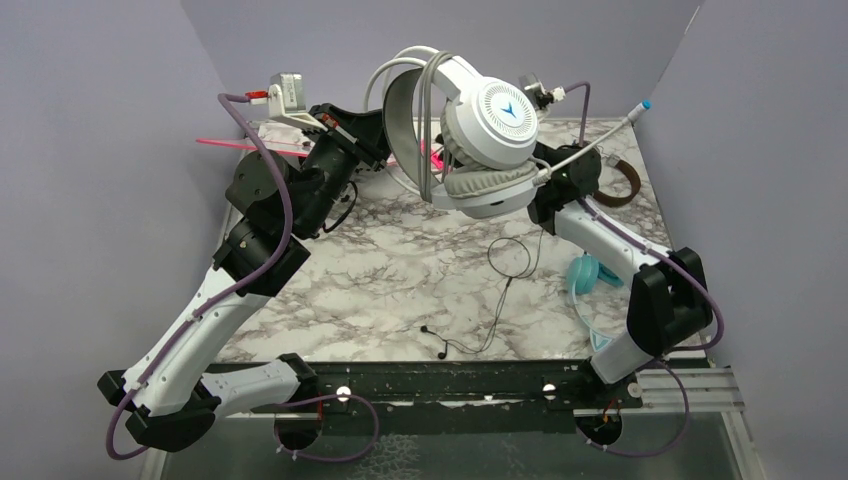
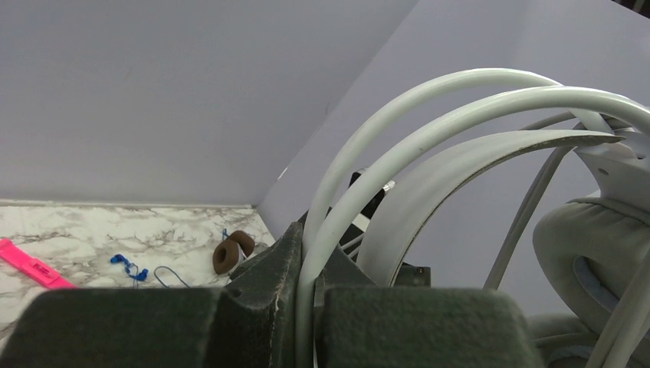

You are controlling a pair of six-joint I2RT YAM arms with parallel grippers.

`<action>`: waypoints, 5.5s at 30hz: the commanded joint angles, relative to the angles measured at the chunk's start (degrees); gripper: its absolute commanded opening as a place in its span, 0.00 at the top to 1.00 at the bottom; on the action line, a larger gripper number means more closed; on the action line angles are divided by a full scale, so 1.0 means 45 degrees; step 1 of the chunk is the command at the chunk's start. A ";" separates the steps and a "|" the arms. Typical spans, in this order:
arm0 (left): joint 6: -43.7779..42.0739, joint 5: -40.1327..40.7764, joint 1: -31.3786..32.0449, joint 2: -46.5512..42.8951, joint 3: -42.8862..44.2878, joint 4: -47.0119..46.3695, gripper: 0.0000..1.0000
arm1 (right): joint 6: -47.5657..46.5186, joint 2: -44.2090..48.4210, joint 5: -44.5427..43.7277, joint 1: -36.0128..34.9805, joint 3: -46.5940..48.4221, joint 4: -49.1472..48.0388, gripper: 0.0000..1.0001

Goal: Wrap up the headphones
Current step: Wrap the headphones cable around the headphones.

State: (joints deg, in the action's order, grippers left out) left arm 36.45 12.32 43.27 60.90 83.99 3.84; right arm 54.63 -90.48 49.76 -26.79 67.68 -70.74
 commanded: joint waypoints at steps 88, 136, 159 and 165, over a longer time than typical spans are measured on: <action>-0.3138 0.2897 0.0037 0.0586 -0.1203 -0.6729 1.00 | -0.4290 0.6320 -0.6490 -0.3780 -0.3135 1.2392 0.64; 0.0723 0.0898 0.0045 0.0106 0.0143 -0.3260 1.00 | 0.6386 -0.0809 0.3399 0.2353 0.4764 -0.1698 0.07; 0.1528 -0.0025 0.0035 0.0580 0.0438 -0.3385 1.00 | 0.6097 -0.1884 0.3390 0.0301 0.5638 -0.1983 0.42; 0.1528 -0.0070 0.0048 0.0579 0.0525 -0.3450 1.00 | 0.5890 -0.1667 0.3306 -0.0019 0.4796 -0.2496 0.47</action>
State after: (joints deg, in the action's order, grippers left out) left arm 40.71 12.93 43.35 64.38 83.24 -7.16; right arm 81.17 -98.37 63.99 -25.50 90.28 -76.93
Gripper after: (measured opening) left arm 0.059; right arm 0.540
